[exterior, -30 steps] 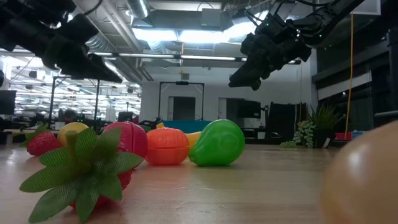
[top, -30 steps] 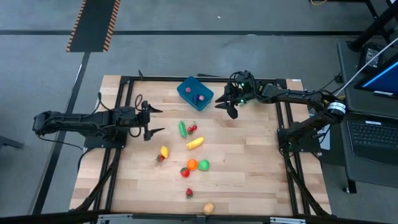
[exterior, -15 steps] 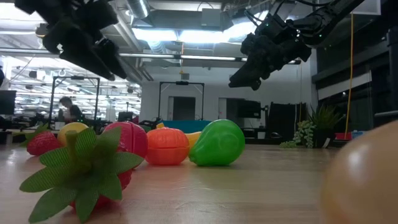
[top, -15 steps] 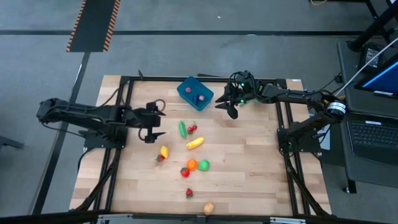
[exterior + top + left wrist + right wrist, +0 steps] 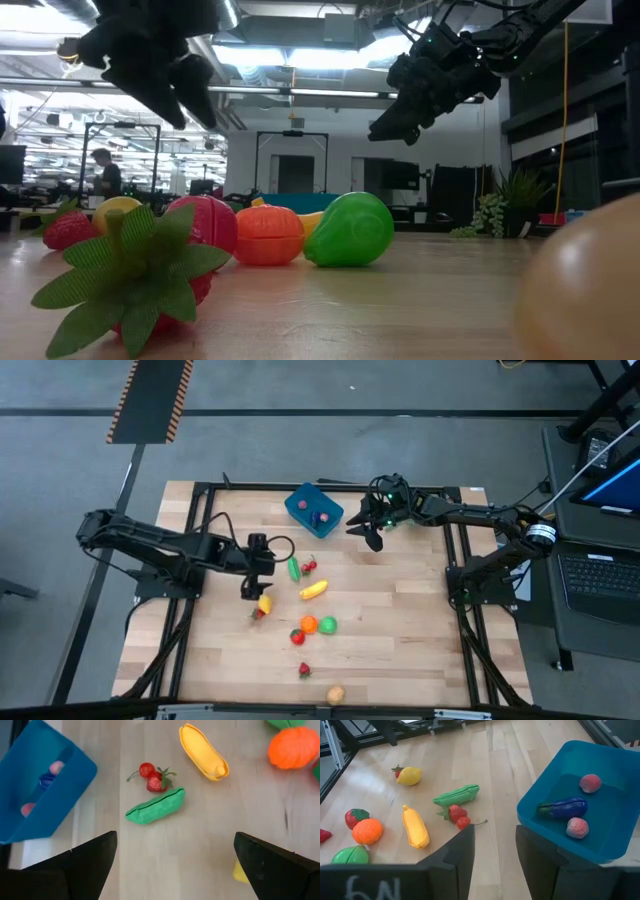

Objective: Pick and placing Produce into tupperware
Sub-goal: Put the yellow lemon into the blue bin

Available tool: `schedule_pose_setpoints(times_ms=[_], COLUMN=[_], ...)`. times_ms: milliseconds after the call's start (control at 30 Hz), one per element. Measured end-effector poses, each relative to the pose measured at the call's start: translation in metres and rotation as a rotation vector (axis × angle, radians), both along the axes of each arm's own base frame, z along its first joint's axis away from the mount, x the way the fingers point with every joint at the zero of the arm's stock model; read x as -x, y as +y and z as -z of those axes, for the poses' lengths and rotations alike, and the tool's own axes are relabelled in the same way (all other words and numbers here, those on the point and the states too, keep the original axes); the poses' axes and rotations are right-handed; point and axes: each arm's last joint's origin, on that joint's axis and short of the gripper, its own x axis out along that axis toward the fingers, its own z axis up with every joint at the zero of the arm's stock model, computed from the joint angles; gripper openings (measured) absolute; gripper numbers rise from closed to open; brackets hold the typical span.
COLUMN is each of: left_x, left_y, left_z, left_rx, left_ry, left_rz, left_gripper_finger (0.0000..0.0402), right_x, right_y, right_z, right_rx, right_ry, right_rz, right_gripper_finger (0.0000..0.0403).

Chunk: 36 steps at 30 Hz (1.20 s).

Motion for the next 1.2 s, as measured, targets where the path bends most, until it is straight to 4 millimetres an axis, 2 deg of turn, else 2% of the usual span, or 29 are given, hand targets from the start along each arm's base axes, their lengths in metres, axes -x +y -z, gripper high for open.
schedule_pose_setpoints(times_ms=[333, 800, 1200], left_x=[0.002, 0.001, -0.011], left_y=[-0.009, -0.012, -0.038], left_z=[0.0, 0.002, 0.031], left_rx=[0.035, 0.037, 0.005], left_ry=[-0.004, 0.003, 0.146], left_rz=[-0.007, -0.001, 0.103], left_gripper_finger=[0.0394, 0.0394, 0.0394], right_x=[0.0, -0.003, -0.003], right_y=[0.001, 0.006, 0.006], right_z=[0.0, 0.0, 0.0], right_rx=[-0.001, 0.022, 0.017], right_ry=[0.0, -0.002, -0.001], right_rz=[-0.002, -0.035, -0.032], right_gripper_finger=[0.0145, 0.0145, 0.0145])
